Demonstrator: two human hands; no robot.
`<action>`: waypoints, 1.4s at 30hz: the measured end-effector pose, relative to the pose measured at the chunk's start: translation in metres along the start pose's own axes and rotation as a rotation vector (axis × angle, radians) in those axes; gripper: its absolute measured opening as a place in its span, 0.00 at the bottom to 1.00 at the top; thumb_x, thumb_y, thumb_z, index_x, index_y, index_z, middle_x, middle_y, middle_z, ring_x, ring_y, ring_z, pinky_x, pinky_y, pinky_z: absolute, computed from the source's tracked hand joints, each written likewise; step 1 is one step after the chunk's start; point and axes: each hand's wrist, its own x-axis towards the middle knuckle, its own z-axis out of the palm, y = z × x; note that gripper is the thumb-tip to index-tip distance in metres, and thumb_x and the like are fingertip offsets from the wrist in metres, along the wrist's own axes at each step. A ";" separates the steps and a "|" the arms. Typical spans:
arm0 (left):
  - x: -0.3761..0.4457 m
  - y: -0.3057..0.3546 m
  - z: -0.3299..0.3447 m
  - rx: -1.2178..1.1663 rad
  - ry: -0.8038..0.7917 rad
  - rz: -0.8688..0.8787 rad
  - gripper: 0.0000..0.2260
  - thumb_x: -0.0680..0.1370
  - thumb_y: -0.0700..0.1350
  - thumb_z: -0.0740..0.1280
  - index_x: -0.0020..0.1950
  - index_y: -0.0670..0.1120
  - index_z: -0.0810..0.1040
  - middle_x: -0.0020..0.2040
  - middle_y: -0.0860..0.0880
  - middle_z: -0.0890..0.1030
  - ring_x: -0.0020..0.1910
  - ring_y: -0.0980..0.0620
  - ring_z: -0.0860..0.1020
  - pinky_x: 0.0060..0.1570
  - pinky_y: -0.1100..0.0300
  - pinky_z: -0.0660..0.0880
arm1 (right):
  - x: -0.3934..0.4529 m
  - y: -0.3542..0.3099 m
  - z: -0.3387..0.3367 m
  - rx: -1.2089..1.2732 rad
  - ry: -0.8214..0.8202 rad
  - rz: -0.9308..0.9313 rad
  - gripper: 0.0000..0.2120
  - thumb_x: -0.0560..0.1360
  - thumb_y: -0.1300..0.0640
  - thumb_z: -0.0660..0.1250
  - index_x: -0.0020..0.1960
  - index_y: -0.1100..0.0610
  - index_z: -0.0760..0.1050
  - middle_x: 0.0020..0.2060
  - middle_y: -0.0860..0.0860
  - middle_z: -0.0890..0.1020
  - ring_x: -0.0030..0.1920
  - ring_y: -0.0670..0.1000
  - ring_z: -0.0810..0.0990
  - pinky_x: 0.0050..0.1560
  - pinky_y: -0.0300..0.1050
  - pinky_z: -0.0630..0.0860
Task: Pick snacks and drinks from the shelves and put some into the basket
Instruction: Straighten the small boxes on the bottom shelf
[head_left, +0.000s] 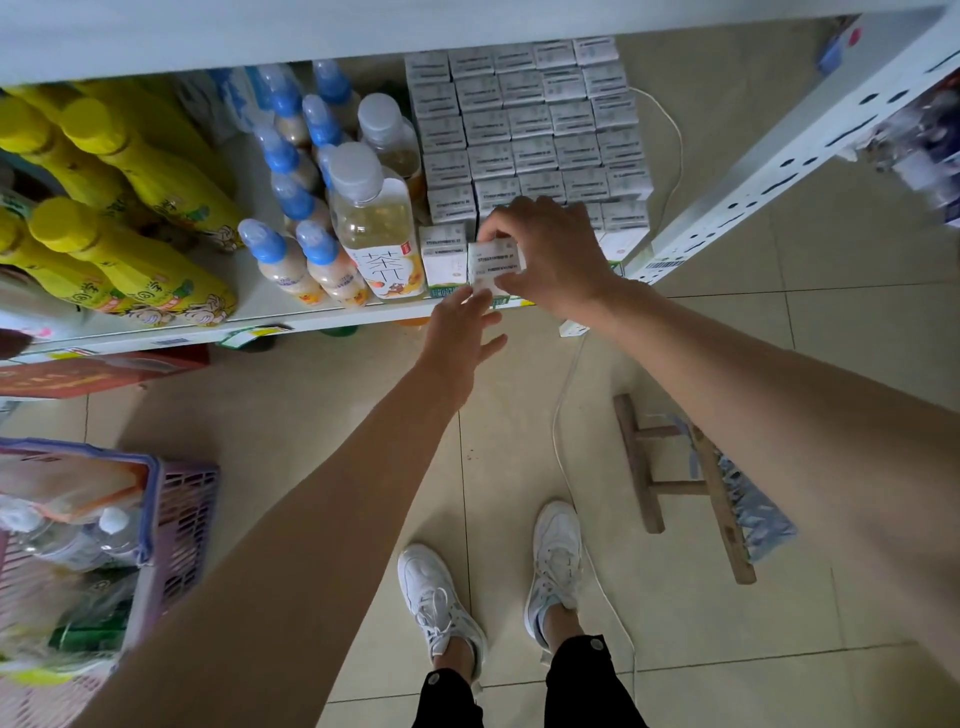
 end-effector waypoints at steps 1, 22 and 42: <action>0.002 0.002 0.001 -0.025 -0.015 -0.017 0.13 0.84 0.39 0.56 0.65 0.40 0.74 0.53 0.47 0.76 0.59 0.48 0.75 0.56 0.50 0.77 | 0.003 0.001 0.001 -0.009 -0.006 -0.003 0.18 0.70 0.52 0.72 0.58 0.49 0.75 0.53 0.48 0.78 0.54 0.54 0.76 0.52 0.49 0.60; 0.010 0.015 0.024 -0.661 0.114 -0.087 0.18 0.82 0.32 0.53 0.72 0.33 0.66 0.68 0.40 0.73 0.69 0.44 0.72 0.67 0.46 0.70 | 0.003 0.026 0.014 0.077 0.110 0.142 0.28 0.70 0.58 0.73 0.68 0.56 0.71 0.61 0.55 0.73 0.60 0.55 0.75 0.56 0.52 0.70; 0.002 -0.012 0.017 -0.138 -0.030 0.028 0.21 0.83 0.34 0.56 0.75 0.47 0.65 0.70 0.45 0.72 0.69 0.47 0.71 0.69 0.48 0.68 | -0.030 0.033 0.009 -0.109 0.131 0.042 0.19 0.67 0.55 0.75 0.54 0.55 0.72 0.50 0.52 0.77 0.51 0.56 0.76 0.46 0.48 0.63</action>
